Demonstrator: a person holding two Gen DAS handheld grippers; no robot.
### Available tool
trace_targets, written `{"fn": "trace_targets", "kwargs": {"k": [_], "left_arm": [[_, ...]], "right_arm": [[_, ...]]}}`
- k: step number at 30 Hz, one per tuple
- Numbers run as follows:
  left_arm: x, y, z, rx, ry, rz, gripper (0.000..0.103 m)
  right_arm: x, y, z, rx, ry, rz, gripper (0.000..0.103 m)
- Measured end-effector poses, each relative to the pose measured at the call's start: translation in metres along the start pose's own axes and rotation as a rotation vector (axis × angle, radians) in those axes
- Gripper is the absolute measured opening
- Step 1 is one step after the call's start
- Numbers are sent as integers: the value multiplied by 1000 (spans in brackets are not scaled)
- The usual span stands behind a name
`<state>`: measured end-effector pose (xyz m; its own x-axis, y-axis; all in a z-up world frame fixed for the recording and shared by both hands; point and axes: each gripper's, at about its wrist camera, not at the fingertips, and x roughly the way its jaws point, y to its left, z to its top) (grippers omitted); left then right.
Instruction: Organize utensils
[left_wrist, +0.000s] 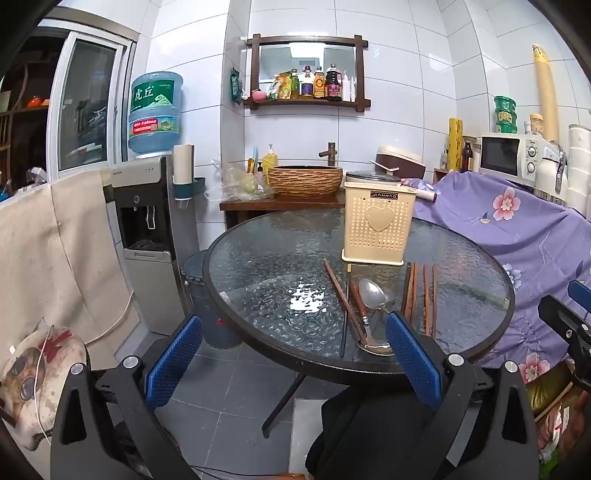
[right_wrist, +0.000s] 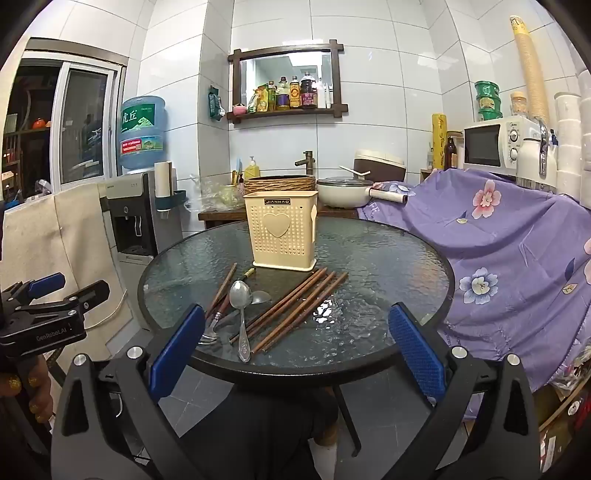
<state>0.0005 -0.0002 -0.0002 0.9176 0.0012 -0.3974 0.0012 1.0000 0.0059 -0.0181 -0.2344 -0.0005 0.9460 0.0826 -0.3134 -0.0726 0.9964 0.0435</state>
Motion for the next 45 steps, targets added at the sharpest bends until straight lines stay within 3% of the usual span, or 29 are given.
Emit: {"fn": "trace_targets", "kwargs": {"k": [45], "left_arm": [[-2,0,-3,3,-4,-29,97]], "right_arm": [[2,4,-4,1,4,-1,98]]}}
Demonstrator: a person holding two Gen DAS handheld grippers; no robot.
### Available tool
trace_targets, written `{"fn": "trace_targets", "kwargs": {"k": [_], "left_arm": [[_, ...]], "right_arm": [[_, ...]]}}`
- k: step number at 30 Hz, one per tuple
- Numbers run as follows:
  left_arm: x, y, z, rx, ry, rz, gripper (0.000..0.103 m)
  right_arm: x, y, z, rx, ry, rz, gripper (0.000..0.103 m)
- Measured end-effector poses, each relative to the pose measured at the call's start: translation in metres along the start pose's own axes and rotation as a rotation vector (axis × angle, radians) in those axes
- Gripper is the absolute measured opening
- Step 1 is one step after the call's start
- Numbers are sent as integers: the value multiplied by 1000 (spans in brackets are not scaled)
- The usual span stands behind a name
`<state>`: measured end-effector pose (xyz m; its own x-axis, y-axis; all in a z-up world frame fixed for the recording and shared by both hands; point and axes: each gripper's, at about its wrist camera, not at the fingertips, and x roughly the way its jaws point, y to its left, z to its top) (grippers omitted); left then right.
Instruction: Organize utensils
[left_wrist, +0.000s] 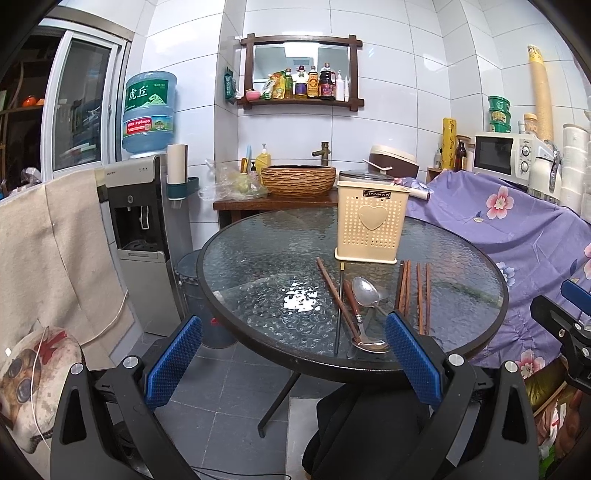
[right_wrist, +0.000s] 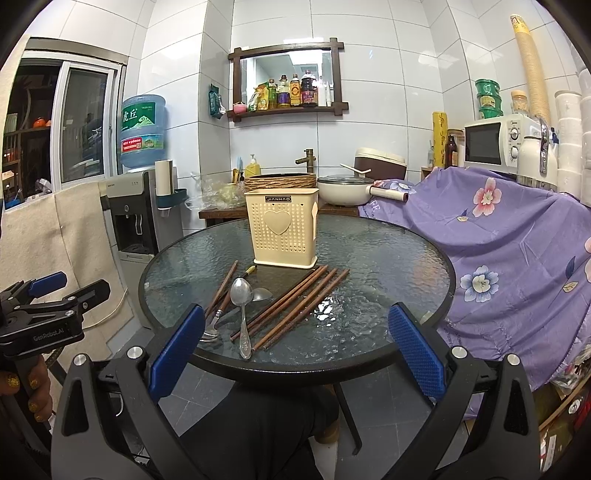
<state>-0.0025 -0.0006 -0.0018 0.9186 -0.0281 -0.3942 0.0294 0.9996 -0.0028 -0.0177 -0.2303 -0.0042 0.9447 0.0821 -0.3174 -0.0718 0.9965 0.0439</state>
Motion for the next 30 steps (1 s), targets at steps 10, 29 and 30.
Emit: {"fn": "trace_targets", "kwargs": {"k": [10,29,30], "left_arm": [[0,1,0,-2,0,0,97],[0,0,1,-1,6,1,97],[0,0,1,0,6,1,97]], "right_arm": [[1,-2,-1,1,5,1,98],[1,-2,-1,6,8,0,98],[1,-2,-1,5,8,0,98]]}}
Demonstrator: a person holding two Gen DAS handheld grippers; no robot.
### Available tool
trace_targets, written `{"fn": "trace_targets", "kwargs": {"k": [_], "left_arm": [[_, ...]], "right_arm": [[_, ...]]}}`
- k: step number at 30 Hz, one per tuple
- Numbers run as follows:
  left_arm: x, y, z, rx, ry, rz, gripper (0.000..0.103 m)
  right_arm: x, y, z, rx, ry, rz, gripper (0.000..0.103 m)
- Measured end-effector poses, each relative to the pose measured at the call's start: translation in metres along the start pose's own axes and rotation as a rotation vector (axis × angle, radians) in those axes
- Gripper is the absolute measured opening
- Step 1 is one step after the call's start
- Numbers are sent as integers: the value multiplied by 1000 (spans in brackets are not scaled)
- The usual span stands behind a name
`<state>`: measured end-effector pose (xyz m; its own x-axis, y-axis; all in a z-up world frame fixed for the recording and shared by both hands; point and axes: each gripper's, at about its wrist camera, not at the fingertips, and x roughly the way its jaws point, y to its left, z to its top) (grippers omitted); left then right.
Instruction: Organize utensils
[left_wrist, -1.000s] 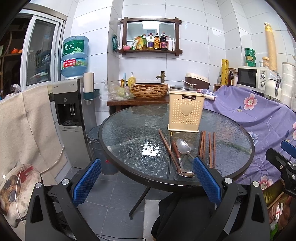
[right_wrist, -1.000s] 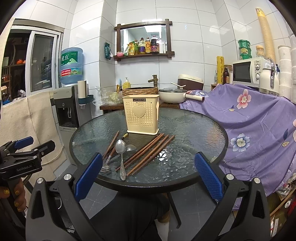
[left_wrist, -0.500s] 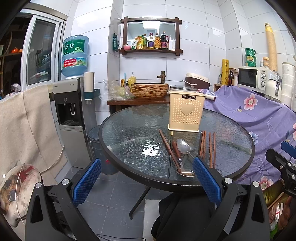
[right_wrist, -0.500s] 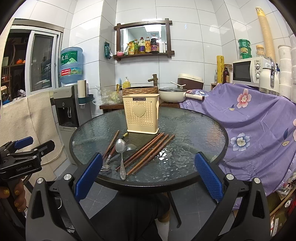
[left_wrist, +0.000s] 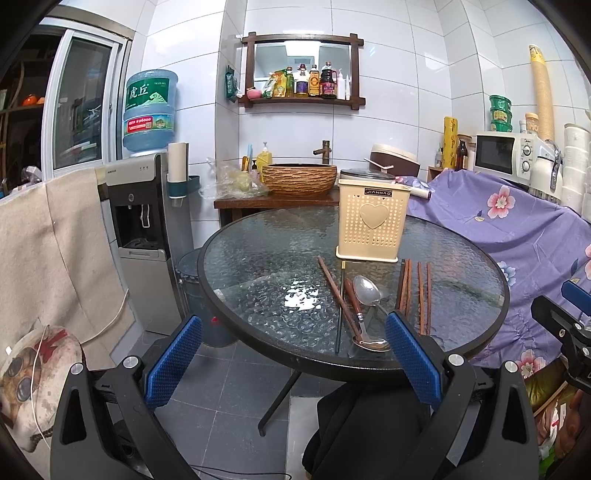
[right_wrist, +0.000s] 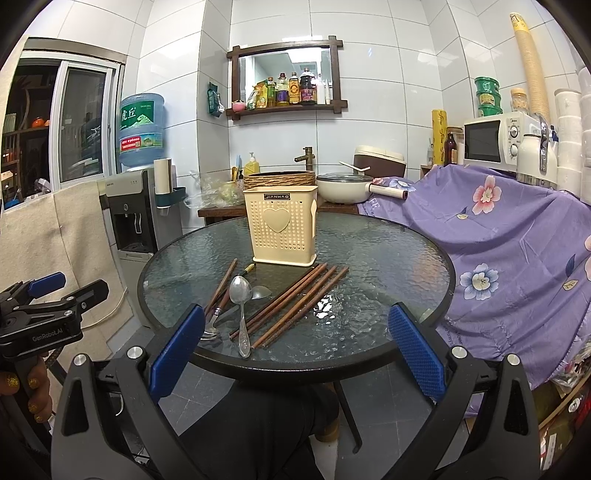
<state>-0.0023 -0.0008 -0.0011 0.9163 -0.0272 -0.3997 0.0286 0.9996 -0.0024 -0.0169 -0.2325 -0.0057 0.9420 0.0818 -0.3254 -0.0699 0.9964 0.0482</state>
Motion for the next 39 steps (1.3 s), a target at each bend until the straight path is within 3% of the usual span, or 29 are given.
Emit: {"fn": "trace_targets", "kwargs": {"k": [20,30,39], "left_arm": [[3,1,-2,0,8,-6,97],[32,6,-4,5,89,-31,97],[91,9,4,13,209,-75,95]], "right_arm": [[2,-2,-1,3,9,2,98],[26,-9,-5,5,85,5,98],[91,-32,-2,41,217,8,97]]}}
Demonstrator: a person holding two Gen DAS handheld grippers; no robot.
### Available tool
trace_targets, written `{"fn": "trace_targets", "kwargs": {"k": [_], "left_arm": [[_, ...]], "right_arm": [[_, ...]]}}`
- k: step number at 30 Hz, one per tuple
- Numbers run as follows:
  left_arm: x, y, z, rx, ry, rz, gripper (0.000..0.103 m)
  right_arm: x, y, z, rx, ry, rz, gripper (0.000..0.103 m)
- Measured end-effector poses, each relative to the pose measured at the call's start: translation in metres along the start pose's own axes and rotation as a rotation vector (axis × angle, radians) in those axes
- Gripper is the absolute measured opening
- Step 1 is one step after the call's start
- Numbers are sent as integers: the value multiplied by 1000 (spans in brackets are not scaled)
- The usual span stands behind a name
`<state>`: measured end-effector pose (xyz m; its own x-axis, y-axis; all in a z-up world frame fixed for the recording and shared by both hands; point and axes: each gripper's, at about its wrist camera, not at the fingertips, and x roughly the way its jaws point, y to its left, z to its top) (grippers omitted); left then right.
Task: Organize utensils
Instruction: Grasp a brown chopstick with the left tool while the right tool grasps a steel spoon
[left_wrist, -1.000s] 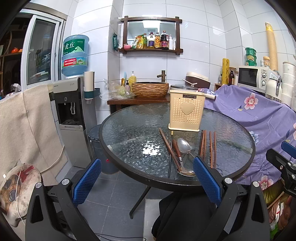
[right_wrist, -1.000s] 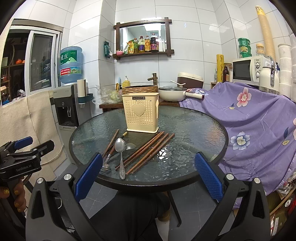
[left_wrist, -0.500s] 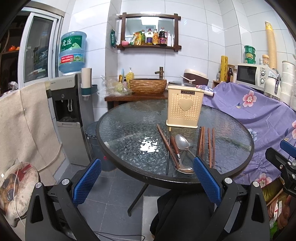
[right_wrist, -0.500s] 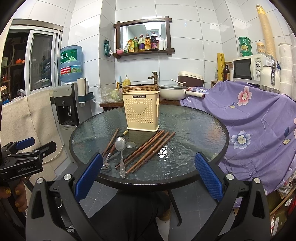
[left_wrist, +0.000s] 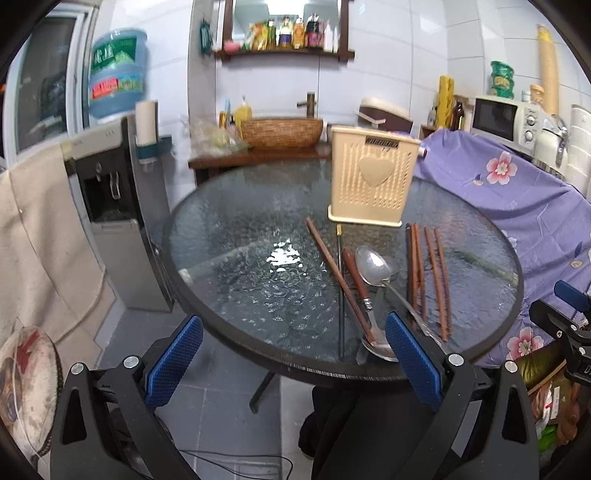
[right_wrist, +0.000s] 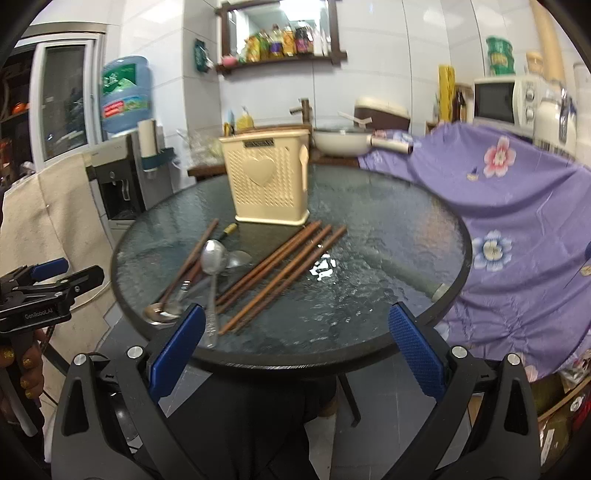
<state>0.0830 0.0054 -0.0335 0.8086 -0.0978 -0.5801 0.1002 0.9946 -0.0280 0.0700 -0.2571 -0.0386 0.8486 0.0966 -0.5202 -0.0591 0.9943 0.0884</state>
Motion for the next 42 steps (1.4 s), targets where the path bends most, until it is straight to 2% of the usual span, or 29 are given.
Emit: {"fn": "trace_targets", "kwargs": {"k": [6,8,11,15,18,23,28,31,35,39,42], "left_arm": [[40,13,19,-38,74,-14,84],[50,15,25,-39,92,-18,80],[67,16,33,-35,117,-16,76],[87,17,41,-49,168,-58,69],[103,17,48,-44,194,-63,64],[124,23,62,-64,227,-69,59],[150,21,75,-54,288,-94,54],[162,18,84,-69,312,-127,53],[180,9,96,-59,330,-129,52],[199,5,107,-53,340,-80,46],[211,5,111,-57,365,-80,45]], "right_arm": [[38,-9,23,2,69,9,90],[50,-10,30,9,87,56,86],[67,-5,38,7,117,109,85],[83,4,46,-19,132,116,83],[94,17,54,-44,153,156,83],[109,55,57,-151,167,221,82],[132,81,53,-237,214,250,70],[140,84,55,-233,231,259,70],[145,85,55,-227,242,266,70],[148,89,56,-239,248,264,70],[149,89,57,-242,248,262,70]]}}
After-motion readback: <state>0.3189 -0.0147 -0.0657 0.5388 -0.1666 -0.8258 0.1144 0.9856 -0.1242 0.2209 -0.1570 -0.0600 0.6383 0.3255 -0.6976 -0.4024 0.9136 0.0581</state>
